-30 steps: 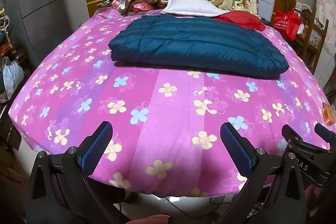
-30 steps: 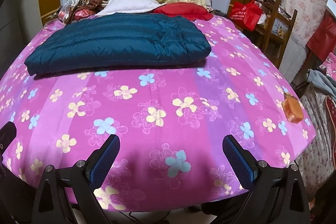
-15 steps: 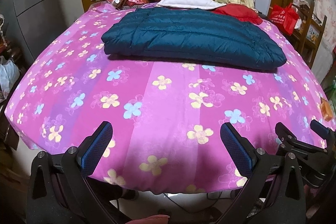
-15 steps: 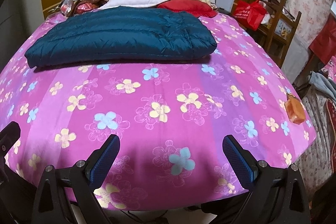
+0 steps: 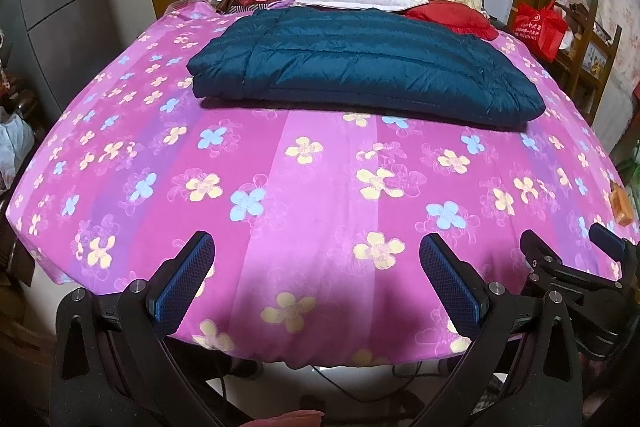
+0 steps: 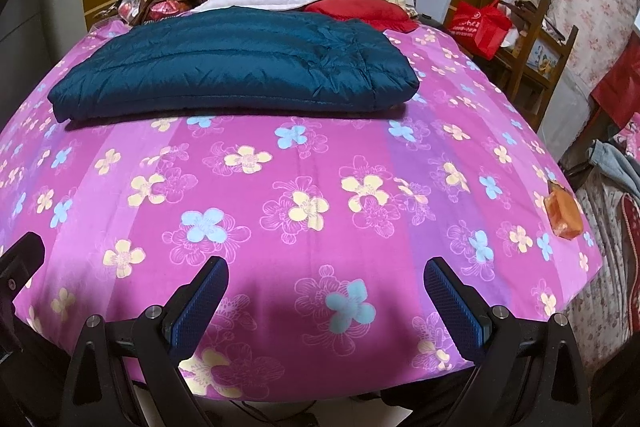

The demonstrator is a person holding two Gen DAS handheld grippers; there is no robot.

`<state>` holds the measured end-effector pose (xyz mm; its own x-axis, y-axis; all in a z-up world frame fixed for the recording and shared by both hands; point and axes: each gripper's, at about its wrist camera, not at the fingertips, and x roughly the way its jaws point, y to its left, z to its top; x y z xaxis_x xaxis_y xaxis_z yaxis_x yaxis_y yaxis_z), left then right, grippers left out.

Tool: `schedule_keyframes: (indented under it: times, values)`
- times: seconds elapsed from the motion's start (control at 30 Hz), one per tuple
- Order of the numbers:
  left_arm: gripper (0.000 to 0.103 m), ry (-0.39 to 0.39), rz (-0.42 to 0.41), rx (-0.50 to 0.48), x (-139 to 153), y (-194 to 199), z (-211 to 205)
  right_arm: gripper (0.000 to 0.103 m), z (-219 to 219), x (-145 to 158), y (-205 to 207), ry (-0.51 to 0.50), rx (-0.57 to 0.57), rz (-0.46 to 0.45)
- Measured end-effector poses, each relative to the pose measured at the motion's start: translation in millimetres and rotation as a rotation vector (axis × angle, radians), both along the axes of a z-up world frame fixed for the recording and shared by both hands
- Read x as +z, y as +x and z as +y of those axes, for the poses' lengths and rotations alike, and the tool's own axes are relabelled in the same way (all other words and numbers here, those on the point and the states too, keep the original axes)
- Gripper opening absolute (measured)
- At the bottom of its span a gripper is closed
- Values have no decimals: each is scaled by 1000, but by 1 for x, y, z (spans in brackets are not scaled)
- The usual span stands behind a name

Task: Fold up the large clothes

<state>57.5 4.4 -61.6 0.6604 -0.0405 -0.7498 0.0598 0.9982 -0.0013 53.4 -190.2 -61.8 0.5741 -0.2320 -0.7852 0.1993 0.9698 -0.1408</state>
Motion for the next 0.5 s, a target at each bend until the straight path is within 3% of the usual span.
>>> schedule_keyframes:
  times: [0.5]
  values:
    - [103, -2, 7, -8, -4, 0, -2, 97, -1, -3, 0, -2, -3, 3]
